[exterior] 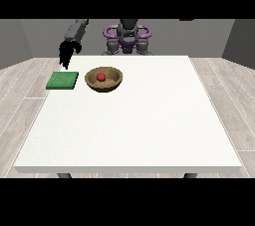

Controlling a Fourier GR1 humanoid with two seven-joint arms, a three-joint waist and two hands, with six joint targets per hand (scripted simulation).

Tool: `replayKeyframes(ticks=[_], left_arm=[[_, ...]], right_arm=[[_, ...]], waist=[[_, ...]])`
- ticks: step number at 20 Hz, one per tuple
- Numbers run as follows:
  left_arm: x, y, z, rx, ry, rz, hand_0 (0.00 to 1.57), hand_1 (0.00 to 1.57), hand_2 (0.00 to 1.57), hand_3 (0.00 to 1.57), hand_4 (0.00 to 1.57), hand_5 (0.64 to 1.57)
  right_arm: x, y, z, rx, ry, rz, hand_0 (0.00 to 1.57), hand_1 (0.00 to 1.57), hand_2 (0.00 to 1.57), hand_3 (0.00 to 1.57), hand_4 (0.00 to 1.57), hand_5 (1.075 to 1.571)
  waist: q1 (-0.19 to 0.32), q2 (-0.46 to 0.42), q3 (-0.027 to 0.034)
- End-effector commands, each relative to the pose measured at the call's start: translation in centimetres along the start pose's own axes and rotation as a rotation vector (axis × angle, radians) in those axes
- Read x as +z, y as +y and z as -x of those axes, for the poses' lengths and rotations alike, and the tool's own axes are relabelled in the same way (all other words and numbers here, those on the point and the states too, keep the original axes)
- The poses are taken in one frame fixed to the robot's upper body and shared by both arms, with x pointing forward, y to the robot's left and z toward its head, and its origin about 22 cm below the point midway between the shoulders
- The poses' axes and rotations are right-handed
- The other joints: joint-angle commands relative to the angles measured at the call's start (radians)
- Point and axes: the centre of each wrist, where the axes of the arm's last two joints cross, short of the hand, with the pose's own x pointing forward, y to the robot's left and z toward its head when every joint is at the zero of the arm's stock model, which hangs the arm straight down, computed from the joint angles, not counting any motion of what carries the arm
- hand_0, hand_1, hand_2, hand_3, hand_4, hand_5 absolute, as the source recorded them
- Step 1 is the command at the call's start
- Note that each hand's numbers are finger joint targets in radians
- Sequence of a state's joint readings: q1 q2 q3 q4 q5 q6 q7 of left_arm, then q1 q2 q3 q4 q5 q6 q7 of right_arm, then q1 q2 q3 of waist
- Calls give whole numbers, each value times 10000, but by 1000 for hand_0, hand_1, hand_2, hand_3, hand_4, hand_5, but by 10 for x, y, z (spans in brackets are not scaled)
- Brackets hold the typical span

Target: Pick the cup and pour the ball into the bowl, then pick the bowl and place it on the pad

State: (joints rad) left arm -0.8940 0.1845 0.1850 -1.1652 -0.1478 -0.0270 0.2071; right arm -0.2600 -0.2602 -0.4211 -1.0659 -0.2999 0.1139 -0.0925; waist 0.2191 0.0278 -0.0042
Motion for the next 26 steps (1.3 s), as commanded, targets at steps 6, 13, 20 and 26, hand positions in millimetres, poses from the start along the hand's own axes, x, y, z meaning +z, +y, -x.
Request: replayKeyframes(ticks=[6,13,20,26], left_arm=[[15,95,-10,1156,-767,573,0,0,0,0,1039,1558],[36,141,0,1138,-755,80,0,0,0,0,1008,1536],[42,163,-49,1089,-1721,129,0,0,0,0,1019,1533],[60,179,-35,936,-1404,-126,0,0,0,0,1018,1540]], right_arm=[[7,21,52,-493,-67,179,0,0,0,0,722,1566],[-22,53,46,-680,-307,-280,0,0,0,0,574,1559],[-30,47,55,-633,-996,-149,0,0,0,0,509,1552],[-28,49,65,-667,-807,-318,0,0,0,0,449,1546]], waist=[[223,945,50],[-202,1362,47],[135,2298,59],[-128,2092,52]])
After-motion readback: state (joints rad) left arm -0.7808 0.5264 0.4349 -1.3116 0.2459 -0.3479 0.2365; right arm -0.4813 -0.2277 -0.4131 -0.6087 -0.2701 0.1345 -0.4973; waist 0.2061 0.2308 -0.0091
